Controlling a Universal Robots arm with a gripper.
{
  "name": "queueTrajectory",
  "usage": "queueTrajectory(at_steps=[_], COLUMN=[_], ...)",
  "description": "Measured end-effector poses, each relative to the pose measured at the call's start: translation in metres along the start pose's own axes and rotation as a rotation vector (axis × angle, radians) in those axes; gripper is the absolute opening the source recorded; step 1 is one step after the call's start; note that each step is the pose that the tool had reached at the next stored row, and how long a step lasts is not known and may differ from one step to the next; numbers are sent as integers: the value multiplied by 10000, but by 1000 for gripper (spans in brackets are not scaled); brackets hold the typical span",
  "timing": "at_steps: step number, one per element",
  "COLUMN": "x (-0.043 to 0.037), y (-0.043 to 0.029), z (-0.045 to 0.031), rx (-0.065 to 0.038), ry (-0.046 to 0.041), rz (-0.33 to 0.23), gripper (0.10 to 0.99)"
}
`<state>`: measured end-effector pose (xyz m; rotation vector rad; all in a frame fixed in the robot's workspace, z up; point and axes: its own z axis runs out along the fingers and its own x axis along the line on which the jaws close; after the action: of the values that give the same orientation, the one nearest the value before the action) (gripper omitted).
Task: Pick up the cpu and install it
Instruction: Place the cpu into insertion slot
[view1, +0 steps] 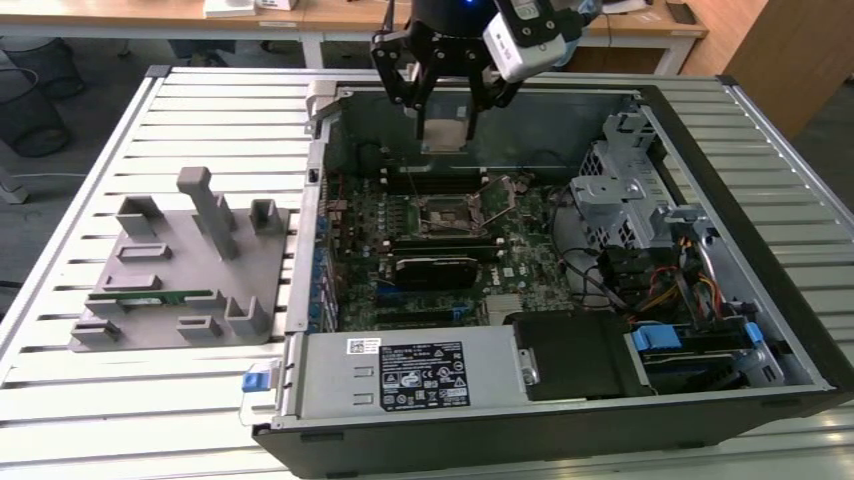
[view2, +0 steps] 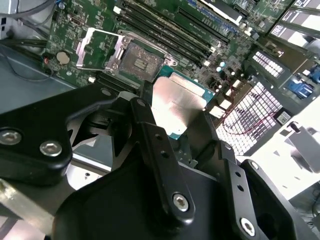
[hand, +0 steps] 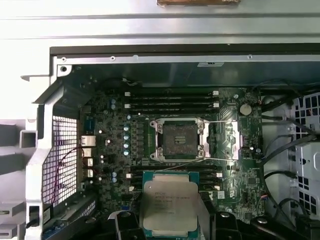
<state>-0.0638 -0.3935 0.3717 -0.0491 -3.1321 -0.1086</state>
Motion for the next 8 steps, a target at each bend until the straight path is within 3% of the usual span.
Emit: queueTrajectory(at_steps=[8], x=[-13], y=[11], z=[4], rx=[23], ry=[-50], rz=[663], gripper=[525])
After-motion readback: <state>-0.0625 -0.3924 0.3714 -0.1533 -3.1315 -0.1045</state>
